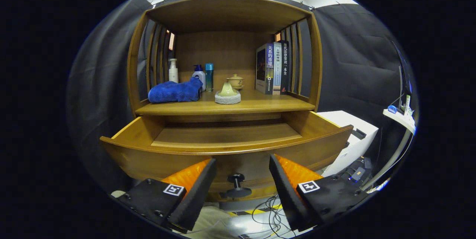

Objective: Pull open the drawer, take out the items inside it, and place them on the countertop above the cabinet.

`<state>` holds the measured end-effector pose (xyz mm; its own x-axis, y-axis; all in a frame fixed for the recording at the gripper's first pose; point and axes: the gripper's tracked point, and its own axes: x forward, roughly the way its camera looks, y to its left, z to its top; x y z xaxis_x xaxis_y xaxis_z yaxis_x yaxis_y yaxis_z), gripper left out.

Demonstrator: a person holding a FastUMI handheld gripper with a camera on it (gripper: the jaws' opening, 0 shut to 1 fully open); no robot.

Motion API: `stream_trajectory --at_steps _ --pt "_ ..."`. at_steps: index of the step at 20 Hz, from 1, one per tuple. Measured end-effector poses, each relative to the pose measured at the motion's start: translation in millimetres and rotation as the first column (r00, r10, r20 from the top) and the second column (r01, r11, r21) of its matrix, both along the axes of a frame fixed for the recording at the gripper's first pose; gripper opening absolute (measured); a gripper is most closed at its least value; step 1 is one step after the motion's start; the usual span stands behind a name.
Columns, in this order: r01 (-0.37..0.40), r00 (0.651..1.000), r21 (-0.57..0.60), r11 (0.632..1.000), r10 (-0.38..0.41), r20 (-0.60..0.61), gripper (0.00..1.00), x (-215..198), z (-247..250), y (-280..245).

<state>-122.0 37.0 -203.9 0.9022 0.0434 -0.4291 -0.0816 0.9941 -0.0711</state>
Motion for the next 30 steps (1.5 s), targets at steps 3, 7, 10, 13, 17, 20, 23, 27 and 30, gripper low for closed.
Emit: stream_trajectory --at_steps 3,7,10,13,17,20,23,27,30 --pt "-0.001 1.0 0.013 1.0 0.001 -0.006 0.96 21.0 -2.1 4.4" --pt "-0.009 1.0 0.008 1.0 0.009 -0.01 0.96 42.9 -6.1 11.2" --pt "-0.026 1.0 0.0 1.0 0.026 -0.007 0.96 60.4 -8.7 14.1" --pt "-0.024 1.0 0.001 1.0 0.024 -0.006 0.96 76.4 -10.3 17.2" --pt "-0.017 1.0 0.001 1.0 0.017 -0.009 0.96 94.2 -12.7 20.5" --pt "-0.019 1.0 0.001 1.0 0.019 -0.011 0.96 104.5 -13.8 22.7" --pt "-0.025 1.0 -0.009 1.0 0.025 -0.009 0.96 110.5 -13.5 23.5" --pt "-0.028 1.0 -0.006 1.0 0.028 -0.008 0.95 121.8 -15.7 25.3" --pt "-0.028 0.999 -0.003 1.0 0.028 -0.017 0.96 135.2 -18.6 29.1"
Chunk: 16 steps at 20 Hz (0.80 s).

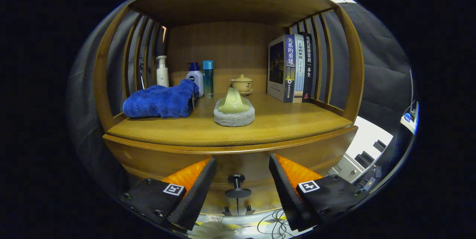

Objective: Pull open the drawer, take out the items inside it, and place them on the countertop above the cabinet.

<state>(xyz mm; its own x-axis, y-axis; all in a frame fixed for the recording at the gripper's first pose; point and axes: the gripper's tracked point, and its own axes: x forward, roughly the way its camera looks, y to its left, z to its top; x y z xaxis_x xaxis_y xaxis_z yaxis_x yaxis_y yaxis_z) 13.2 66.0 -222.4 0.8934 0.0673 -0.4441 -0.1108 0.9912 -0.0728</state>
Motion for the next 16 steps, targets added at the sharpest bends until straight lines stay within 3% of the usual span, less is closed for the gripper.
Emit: stream_trajectory --at_steps 6,10,16 --pt "0.012 1.0 0.041 0.999 -0.013 0.016 0.97 2.1 22.9 -3.4" --pt "0.007 0.996 0.072 0.997 -0.013 0.085 0.97 11.6 88.7 -10.9" --pt "-0.02 0.977 0.002 1.0 0.02 0.21 0.97 17.1 186.7 -17.3"
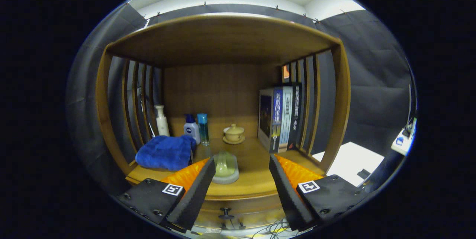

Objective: Pull open the drawer, take out the items inside it, and place them on the countertop above the cabinet.

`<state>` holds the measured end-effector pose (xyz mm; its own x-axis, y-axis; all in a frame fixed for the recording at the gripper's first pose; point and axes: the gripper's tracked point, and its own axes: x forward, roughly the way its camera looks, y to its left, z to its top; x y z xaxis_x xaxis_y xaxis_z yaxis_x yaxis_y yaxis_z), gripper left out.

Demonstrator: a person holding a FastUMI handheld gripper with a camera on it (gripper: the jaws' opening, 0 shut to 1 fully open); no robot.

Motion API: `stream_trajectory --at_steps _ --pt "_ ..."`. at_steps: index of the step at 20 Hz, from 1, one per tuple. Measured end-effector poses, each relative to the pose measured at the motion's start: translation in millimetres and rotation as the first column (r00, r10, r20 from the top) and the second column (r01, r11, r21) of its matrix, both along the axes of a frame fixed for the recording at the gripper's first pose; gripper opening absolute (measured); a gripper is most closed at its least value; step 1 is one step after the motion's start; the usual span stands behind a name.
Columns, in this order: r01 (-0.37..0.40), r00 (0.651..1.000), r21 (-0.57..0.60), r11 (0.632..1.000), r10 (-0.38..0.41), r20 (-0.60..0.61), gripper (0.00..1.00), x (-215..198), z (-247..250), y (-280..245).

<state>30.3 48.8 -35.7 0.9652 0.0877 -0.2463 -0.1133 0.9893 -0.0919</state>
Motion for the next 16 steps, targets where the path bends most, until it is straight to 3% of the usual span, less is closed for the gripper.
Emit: stream_trajectory --at_steps 8,16 --pt "-0.028 0.998 0.028 0.999 0.026 0.061 0.96 -13.6 73.8 13.9" --pt "-0.022 0.998 0.012 1.0 0.021 0.061 0.96 -19.3 80.9 11.9"
